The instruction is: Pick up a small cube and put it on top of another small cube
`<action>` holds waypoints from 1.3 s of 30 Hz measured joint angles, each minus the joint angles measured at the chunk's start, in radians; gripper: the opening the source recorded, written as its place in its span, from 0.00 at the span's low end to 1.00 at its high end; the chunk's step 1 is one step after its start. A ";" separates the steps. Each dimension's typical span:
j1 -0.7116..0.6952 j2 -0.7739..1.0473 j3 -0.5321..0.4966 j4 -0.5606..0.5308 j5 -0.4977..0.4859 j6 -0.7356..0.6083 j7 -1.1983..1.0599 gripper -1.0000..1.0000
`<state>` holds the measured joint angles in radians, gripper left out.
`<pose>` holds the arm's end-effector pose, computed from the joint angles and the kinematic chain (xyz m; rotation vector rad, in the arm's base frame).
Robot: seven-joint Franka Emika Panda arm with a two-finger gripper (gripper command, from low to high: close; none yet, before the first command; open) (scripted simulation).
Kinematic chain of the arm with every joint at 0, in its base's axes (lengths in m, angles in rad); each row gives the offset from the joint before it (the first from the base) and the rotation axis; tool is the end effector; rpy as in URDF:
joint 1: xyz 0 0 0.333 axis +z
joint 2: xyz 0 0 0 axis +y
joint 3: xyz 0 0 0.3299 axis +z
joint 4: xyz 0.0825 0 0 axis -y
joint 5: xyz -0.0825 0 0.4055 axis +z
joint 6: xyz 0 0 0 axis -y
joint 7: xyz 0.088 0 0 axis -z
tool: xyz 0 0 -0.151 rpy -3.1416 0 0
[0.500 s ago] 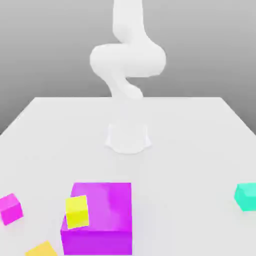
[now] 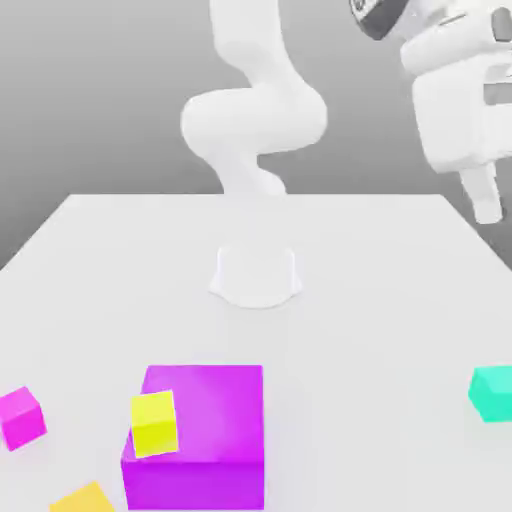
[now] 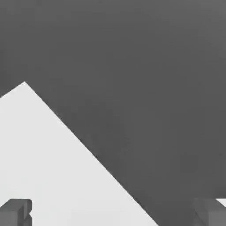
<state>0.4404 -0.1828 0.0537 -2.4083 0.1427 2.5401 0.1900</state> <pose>0.4601 0.2498 0.3745 -2.9123 -0.2920 -0.3931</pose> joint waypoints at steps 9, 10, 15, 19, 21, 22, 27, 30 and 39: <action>0.169 0.309 0.083 -0.058 -0.120 0.131 -0.173 0.50; 0.183 0.343 0.086 -0.065 -0.150 0.145 -0.180 0.50; 0.239 0.519 0.062 -0.056 -0.258 0.259 -0.161 0.50; 0.255 0.585 0.043 -0.045 -0.275 0.312 -0.148 0.00; 0.255 0.585 0.043 -0.045 -0.276 0.310 -0.147 0.00; 0.255 0.585 0.044 -0.045 -0.276 0.310 -0.147 0.00; 0.240 0.502 0.064 -0.061 -0.252 0.243 -0.167 0.00; 0.201 0.406 0.062 -0.073 -0.216 0.163 -0.221 0.00; -0.162 0.214 -0.161 -0.051 -0.181 -0.031 -0.558 0.00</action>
<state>0.2781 0.0309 -0.1070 -2.4591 -0.0382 2.5089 -0.3675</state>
